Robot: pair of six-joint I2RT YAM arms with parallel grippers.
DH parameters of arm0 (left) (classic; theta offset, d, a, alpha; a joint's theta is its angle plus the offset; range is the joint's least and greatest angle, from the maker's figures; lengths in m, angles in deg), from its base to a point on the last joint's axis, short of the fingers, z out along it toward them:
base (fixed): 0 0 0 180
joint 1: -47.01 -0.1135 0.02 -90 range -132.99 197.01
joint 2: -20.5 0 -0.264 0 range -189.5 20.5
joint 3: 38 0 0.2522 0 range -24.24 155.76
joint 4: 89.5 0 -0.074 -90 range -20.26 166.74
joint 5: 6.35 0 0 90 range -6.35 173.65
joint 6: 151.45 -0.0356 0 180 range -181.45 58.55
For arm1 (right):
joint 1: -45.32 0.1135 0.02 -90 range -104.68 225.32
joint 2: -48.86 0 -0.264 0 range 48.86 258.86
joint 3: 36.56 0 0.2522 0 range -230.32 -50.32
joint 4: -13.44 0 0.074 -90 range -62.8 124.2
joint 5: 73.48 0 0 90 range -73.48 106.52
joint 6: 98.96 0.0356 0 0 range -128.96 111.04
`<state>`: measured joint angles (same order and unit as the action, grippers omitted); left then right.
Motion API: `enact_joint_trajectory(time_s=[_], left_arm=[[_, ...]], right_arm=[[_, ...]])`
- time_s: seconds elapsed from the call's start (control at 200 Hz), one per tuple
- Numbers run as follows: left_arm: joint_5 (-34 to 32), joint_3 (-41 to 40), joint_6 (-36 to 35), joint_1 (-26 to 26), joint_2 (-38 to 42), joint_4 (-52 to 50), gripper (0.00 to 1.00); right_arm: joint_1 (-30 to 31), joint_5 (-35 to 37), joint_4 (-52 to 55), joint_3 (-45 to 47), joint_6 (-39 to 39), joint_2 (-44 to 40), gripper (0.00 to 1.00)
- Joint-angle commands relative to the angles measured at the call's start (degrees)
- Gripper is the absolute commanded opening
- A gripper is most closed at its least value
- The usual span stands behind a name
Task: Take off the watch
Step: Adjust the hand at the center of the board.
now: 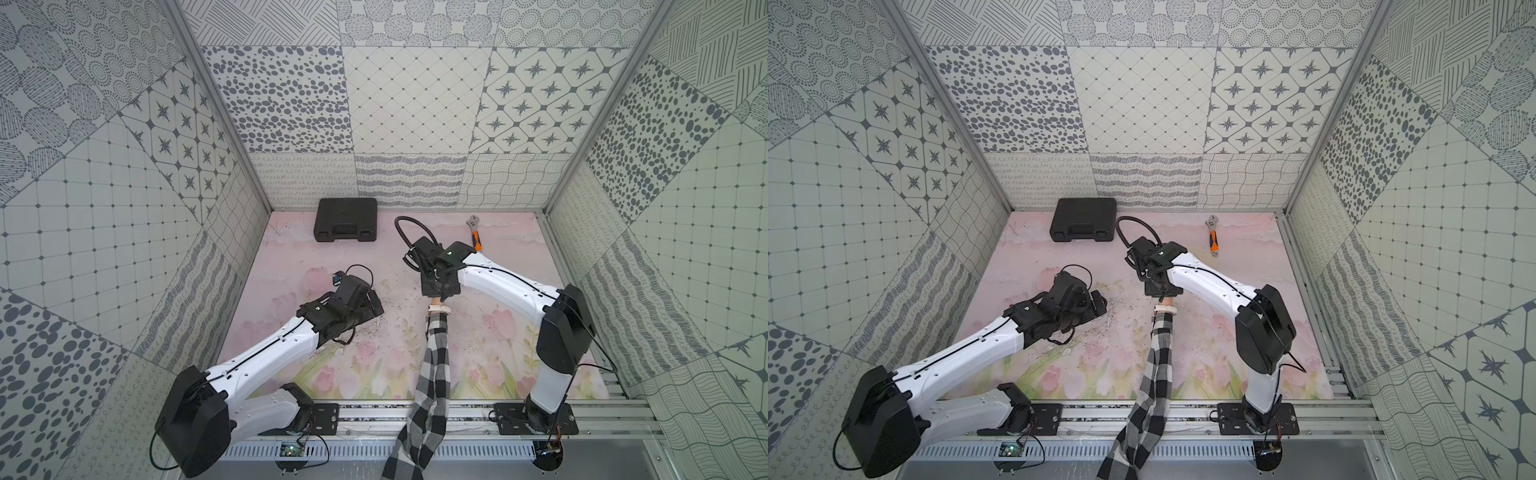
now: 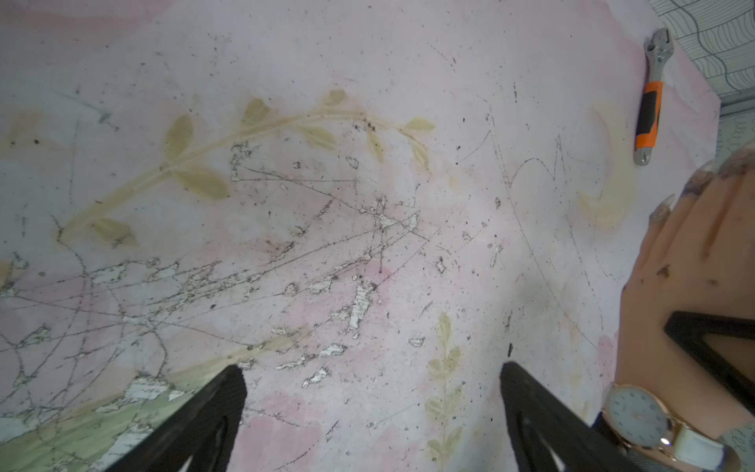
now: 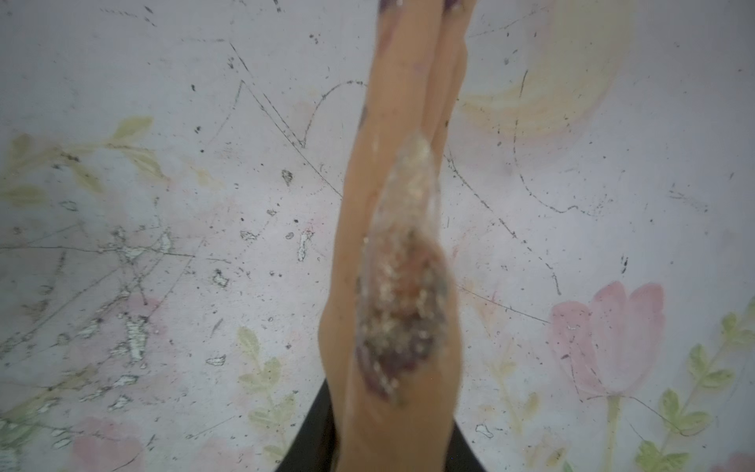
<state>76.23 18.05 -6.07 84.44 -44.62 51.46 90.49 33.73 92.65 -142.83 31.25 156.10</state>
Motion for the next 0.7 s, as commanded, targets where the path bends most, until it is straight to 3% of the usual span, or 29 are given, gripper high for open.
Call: enact_joint_trajectory(time_s=[0.0, 0.26, 0.49, 0.695], left_arm=[[0.8, -0.7, 0.2, -1.9, 1.2, -3.7, 0.99], [1.2, -3.0, 1.5, -4.7, 6.7, -6.1, 0.99], [1.3, -3.6, 1.6, -5.0, 7.7, -7.5, 0.98], [1.4, -4.4, 1.9, -4.9, 7.0, -7.2, 0.99]], right_arm=[[1.3, 5.1, 10.6, -6.5, -2.1, 5.3, 0.27], [3.3, 4.6, 16.7, -21.2, -2.1, 19.6, 0.32], [6.6, 2.1, 18.8, -34.0, -2.6, 27.8, 0.62], [8.7, -3.5, 13.9, -35.6, -2.5, 28.3, 0.7]])
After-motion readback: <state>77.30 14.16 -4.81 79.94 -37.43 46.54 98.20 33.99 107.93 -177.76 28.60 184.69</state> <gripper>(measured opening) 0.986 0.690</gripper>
